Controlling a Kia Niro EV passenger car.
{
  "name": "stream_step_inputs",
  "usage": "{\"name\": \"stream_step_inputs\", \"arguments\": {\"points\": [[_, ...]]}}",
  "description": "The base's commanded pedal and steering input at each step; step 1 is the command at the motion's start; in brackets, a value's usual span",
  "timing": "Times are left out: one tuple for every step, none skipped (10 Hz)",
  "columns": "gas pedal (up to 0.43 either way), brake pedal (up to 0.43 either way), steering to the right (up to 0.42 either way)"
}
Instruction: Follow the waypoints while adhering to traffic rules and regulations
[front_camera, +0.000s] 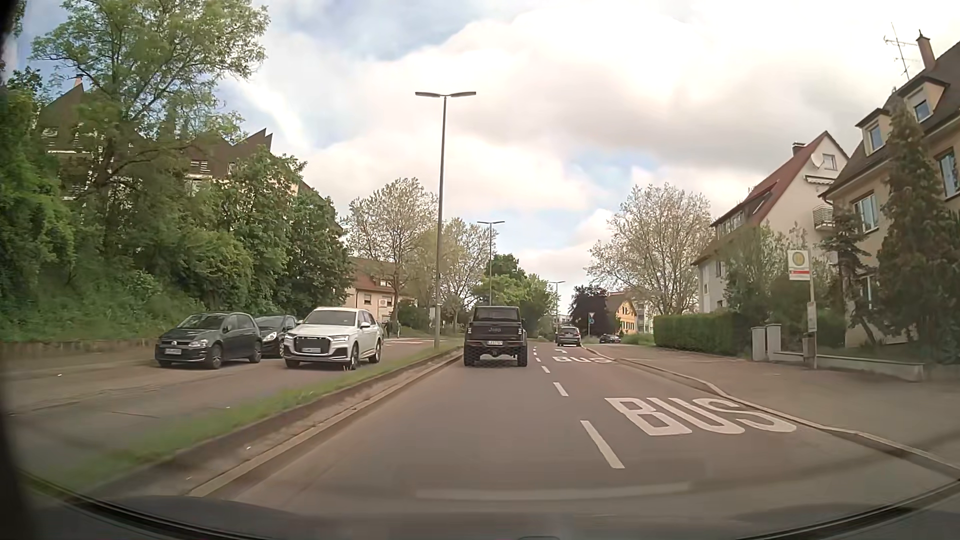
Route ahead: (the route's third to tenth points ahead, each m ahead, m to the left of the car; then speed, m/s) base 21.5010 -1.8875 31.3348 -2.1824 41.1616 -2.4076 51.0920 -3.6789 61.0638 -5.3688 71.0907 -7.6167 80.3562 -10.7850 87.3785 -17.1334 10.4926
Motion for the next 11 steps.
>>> {"name": "stream_step_inputs", "arguments": {"points": [[0.087, 0.000, 0.008], [0.087, 0.000, 0.008], [0.087, 0.000, 0.008], [0.087, 0.000, 0.008], [0.087, 0.000, 0.008], [0.098, 0.000, 0.008], [0.098, 0.000, 0.007], [0.098, 0.000, 0.006], [0.098, 0.000, 0.005], [0.110, 0.000, 0.004], [0.110, 0.000, 0.004]]}}
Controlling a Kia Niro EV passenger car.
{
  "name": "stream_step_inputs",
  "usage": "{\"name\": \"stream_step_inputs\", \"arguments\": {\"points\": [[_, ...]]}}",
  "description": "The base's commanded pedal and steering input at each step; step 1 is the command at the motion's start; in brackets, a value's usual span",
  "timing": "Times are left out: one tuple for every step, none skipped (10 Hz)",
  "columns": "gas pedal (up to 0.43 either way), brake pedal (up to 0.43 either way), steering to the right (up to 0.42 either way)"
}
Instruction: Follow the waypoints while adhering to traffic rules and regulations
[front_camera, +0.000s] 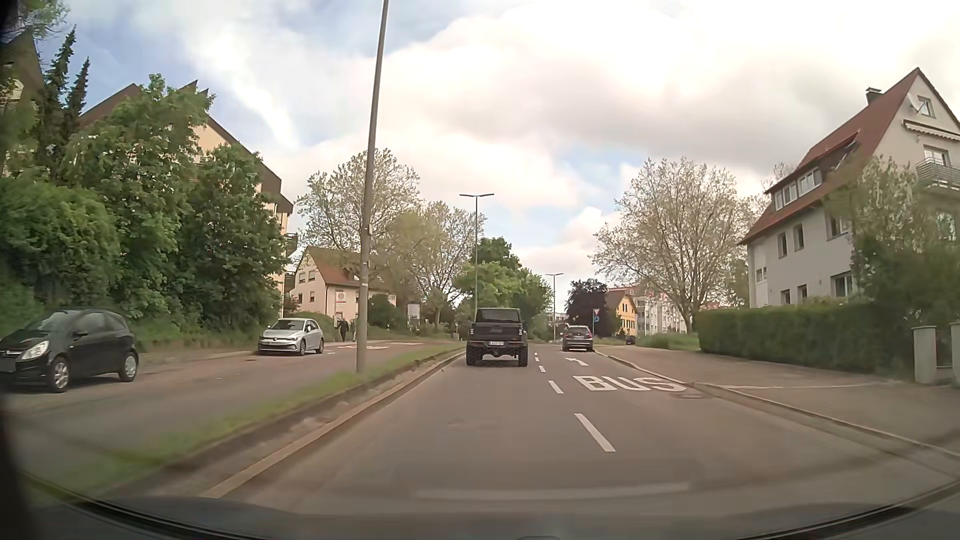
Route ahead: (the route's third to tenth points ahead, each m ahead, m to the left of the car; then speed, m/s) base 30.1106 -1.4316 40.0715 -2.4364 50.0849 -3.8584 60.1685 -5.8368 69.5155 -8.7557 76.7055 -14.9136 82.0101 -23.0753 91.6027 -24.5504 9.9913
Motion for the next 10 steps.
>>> {"name": "stream_step_inputs", "arguments": {"points": [[0.110, 0.000, 0.004], [0.110, 0.000, 0.004], [0.110, 0.000, 0.005], [0.110, 0.000, 0.005], [0.110, 0.000, 0.004], [0.110, 0.000, 0.004], [0.110, 0.000, 0.005], [0.110, 0.000, 0.004], [0.118, 0.000, 0.004], [0.118, 0.000, 0.005]]}}
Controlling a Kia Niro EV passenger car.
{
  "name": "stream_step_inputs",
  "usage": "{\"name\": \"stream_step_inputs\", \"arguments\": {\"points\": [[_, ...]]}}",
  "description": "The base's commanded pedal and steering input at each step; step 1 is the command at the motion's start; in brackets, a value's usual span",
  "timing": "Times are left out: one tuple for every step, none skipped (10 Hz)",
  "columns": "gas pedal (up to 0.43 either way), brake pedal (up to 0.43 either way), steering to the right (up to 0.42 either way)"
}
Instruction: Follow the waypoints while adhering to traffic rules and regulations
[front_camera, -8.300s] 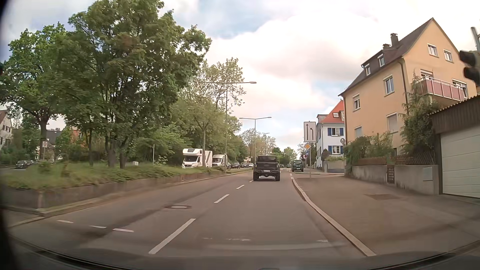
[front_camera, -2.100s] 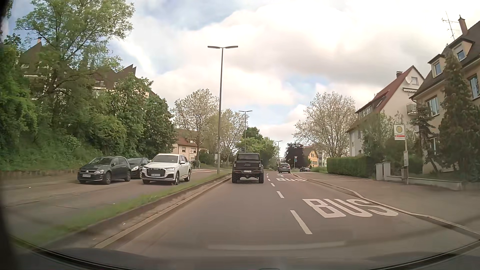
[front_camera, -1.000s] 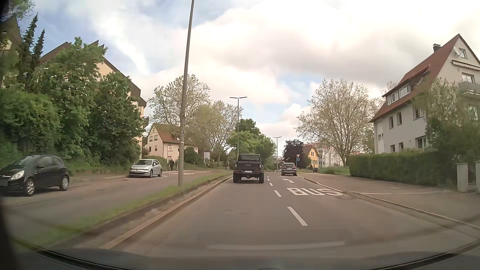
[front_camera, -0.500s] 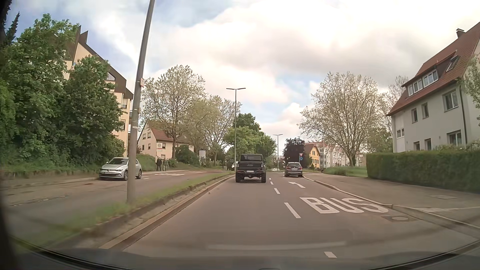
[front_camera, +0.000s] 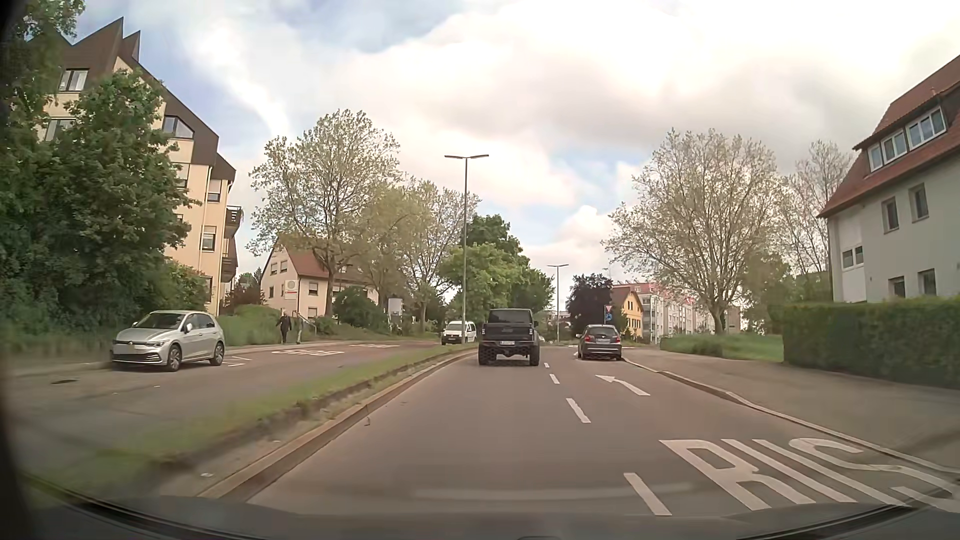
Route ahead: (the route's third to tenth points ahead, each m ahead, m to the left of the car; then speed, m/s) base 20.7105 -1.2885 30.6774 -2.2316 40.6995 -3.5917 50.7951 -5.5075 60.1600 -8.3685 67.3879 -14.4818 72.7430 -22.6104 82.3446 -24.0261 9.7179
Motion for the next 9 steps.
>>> {"name": "stream_step_inputs", "arguments": {"points": [[0.118, 0.000, 0.005], [0.118, 0.000, 0.005], [0.118, 0.000, 0.005], [0.118, 0.000, 0.005], [0.118, 0.000, 0.006], [0.118, 0.000, 0.006], [0.118, 0.000, 0.006], [0.118, 0.000, 0.006], [0.118, 0.000, 0.006]]}}
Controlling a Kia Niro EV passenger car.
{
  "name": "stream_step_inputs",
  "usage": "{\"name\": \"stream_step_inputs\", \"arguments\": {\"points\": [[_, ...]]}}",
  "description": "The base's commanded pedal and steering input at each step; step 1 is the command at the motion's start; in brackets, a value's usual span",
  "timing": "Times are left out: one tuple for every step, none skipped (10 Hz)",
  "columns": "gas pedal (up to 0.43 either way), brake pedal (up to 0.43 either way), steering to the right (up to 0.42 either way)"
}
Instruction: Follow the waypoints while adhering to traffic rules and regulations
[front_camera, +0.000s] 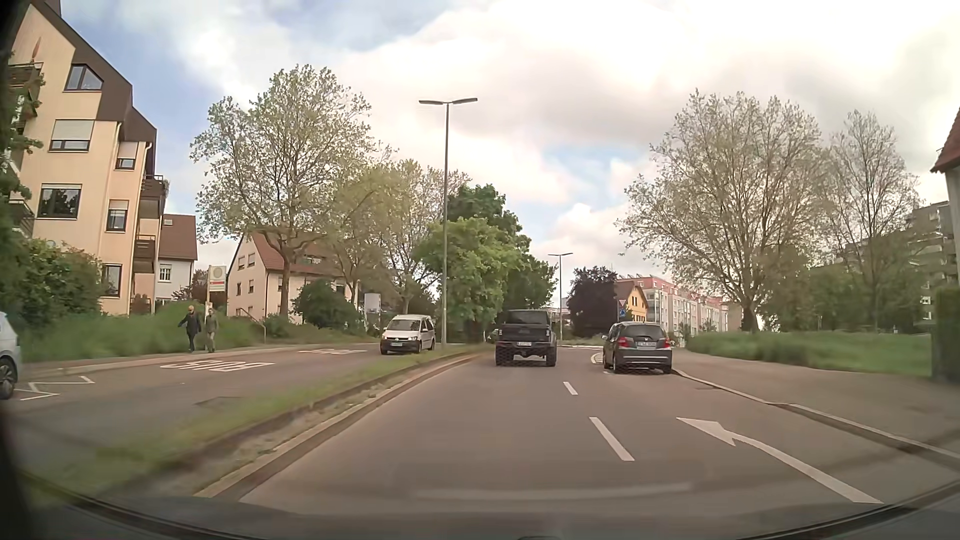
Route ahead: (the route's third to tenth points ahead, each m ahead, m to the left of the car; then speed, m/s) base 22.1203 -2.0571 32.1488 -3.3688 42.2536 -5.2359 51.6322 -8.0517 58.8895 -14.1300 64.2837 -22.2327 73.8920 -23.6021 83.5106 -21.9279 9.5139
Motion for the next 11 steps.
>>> {"name": "stream_step_inputs", "arguments": {"points": [[0.118, 0.000, 0.009], [0.118, 0.000, 0.009], [0.118, 0.000, 0.013], [0.118, 0.000, 0.013], [0.118, 0.000, 0.014], [0.118, 0.000, 0.016], [0.118, 0.000, 0.019], [0.118, 0.000, 0.020], [0.118, 0.000, 0.020], [0.118, 0.000, 0.021], [0.118, 0.000, 0.023]]}}
